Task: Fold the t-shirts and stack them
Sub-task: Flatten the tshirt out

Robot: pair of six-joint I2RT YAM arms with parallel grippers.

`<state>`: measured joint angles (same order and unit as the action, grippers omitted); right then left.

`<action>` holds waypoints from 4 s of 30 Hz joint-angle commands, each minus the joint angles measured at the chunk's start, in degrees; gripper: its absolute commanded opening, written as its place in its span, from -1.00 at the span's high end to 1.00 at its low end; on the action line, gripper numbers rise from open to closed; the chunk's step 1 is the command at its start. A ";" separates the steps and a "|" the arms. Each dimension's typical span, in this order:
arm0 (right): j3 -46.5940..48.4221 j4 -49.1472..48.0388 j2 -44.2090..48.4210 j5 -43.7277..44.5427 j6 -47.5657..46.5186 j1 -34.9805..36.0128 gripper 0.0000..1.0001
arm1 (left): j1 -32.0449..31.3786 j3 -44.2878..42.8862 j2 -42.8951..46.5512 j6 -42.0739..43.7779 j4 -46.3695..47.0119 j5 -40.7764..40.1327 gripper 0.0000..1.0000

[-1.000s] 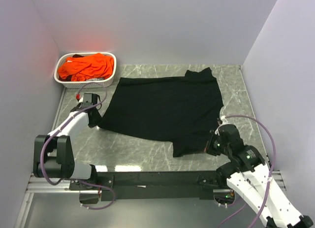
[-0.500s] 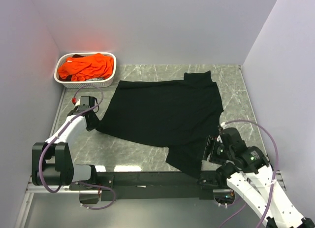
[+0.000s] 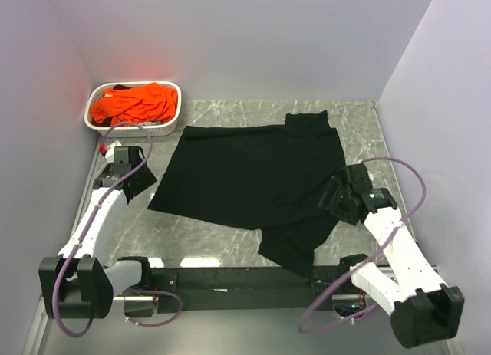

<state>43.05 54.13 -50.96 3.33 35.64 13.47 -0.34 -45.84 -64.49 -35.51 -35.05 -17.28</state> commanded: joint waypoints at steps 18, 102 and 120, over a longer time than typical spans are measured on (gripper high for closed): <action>-10.17 -33.73 -17.23 -3.16 1.27 -21.82 0.17 | 0.16 4.54 1.12 2.20 9.56 6.73 -0.41; 4.58 -31.45 -37.35 2.99 -1.18 -18.75 0.06 | 3.06 3.83 -9.60 -2.20 4.73 5.68 -0.40; 16.29 -20.83 -34.60 4.22 -2.41 -19.10 -0.40 | 0.61 5.94 -3.98 -3.95 1.30 12.44 -0.71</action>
<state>61.28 28.95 -94.32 5.32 33.21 -5.98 1.85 -40.18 -69.71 -38.54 -32.27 -7.29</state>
